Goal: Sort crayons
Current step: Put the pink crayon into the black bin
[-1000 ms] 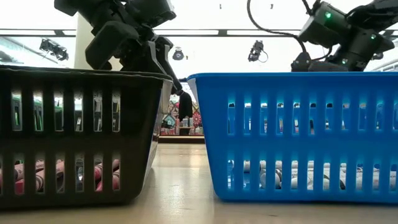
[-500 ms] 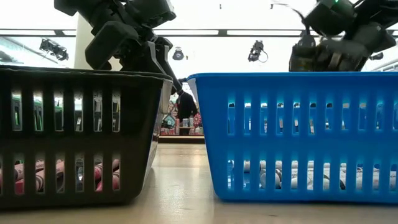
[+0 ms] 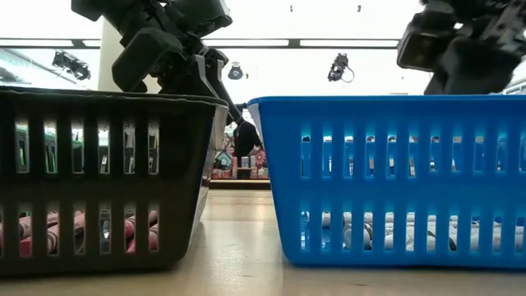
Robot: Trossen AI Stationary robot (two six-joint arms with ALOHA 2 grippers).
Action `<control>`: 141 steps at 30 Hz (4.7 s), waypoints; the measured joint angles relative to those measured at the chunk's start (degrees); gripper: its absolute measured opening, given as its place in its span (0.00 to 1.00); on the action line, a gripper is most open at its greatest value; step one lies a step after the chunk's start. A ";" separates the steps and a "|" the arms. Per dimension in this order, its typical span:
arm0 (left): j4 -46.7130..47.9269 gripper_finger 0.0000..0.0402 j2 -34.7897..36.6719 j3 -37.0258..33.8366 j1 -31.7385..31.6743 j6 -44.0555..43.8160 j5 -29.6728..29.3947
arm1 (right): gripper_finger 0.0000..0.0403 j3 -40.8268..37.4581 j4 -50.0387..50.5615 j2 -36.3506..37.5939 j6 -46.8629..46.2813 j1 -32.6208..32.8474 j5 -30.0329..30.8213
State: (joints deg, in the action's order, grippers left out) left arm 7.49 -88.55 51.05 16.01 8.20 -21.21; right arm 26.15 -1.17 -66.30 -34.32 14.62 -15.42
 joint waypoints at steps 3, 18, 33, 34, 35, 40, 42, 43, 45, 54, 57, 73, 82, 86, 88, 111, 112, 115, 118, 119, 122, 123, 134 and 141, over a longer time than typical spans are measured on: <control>-0.04 0.40 0.00 0.00 -0.02 0.79 0.00 | 0.08 0.00 -0.57 0.00 -0.68 2.28 -1.56; -0.90 0.40 0.00 0.00 -0.09 3.08 0.00 | 0.08 0.00 -2.29 0.00 -7.70 9.55 -2.29; -5.58 0.40 0.00 0.00 -0.04 9.25 1.64 | 0.08 0.00 -4.82 0.00 -11.22 14.53 0.30; -6.60 0.40 0.00 0.00 -0.04 9.21 3.35 | 0.08 0.00 -5.40 -0.02 -10.42 14.21 1.05; -7.80 0.40 0.00 0.00 -0.12 9.18 5.35 | 0.08 0.00 -6.19 -0.02 -9.25 13.90 2.01; -17.91 0.40 0.00 0.00 -0.96 8.95 10.49 | 0.08 0.00 -9.83 -0.02 -1.58 12.04 7.89; -22.43 0.40 0.00 0.00 -1.35 8.83 10.88 | 0.08 0.01 -11.51 -0.02 2.32 11.38 10.50; -24.54 0.40 0.00 0.00 -1.47 8.57 10.93 | 0.08 0.01 -12.32 -0.03 4.38 11.06 11.90; -28.15 0.40 0.00 0.00 -1.83 8.42 11.00 | 0.08 0.00 -14.45 -0.04 8.99 10.46 15.35; -38.52 0.40 0.00 0.01 -2.51 6.20 11.05 | 0.08 0.02 -26.67 -0.07 27.53 7.10 28.06; -42.90 0.40 0.00 0.02 -2.86 1.95 11.04 | 0.08 0.02 -29.41 -0.07 33.32 6.61 32.06; -53.17 0.54 -1.35 0.07 -6.32 -3.21 5.22 | 0.08 0.02 -40.63 -0.07 50.71 5.30 41.19; -66.14 0.60 -9.21 0.02 -6.47 1.02 4.92 | 0.08 0.02 -42.55 -0.13 51.45 3.71 41.54; -71.56 0.58 -11.09 0.04 -6.43 3.41 4.81 | 0.08 0.02 -42.95 -0.13 51.49 3.12 41.53; -72.82 0.56 -11.75 0.56 -6.68 3.44 4.83 | 0.08 0.02 -42.97 -0.13 51.47 2.88 41.53; -72.00 0.12 -17.46 7.98 -7.56 6.19 5.42 | 0.08 0.02 -41.31 -0.13 51.03 2.85 41.49; -71.82 0.09 -17.46 7.98 -7.56 6.15 5.42 | 0.09 0.02 -41.28 -0.13 51.05 2.85 41.47; -71.35 0.05 -17.38 7.98 -7.54 6.28 5.44 | 0.12 0.02 -41.20 -0.13 50.63 2.87 41.47; -70.56 0.05 -17.35 7.98 -7.52 6.35 5.42 | 0.18 0.02 -41.24 -0.13 49.03 2.85 41.45; -69.86 0.06 -17.35 7.98 -7.53 6.34 5.42 | 0.21 0.02 -41.23 -0.13 48.53 2.85 41.47; -66.63 0.09 -16.73 7.91 -7.54 5.91 5.39 | 0.28 0.00 -40.72 -0.13 47.54 2.87 41.51; -66.05 0.09 -16.59 7.91 -7.47 5.48 5.40 | 0.31 0.02 -40.51 -0.11 47.24 3.02 41.51; -41.43 0.08 -11.03 7.61 -2.42 -2.57 7.39 | 0.39 0.02 -27.03 0.13 36.98 3.19 41.08; -22.09 0.08 -8.01 7.58 2.06 -9.42 11.04 | 0.39 0.02 -19.19 0.13 30.55 3.38 40.85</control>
State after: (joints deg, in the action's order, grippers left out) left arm -14.60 -96.56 58.63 18.07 -1.22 -10.17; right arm 26.17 -20.36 -66.17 -3.77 18.00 25.43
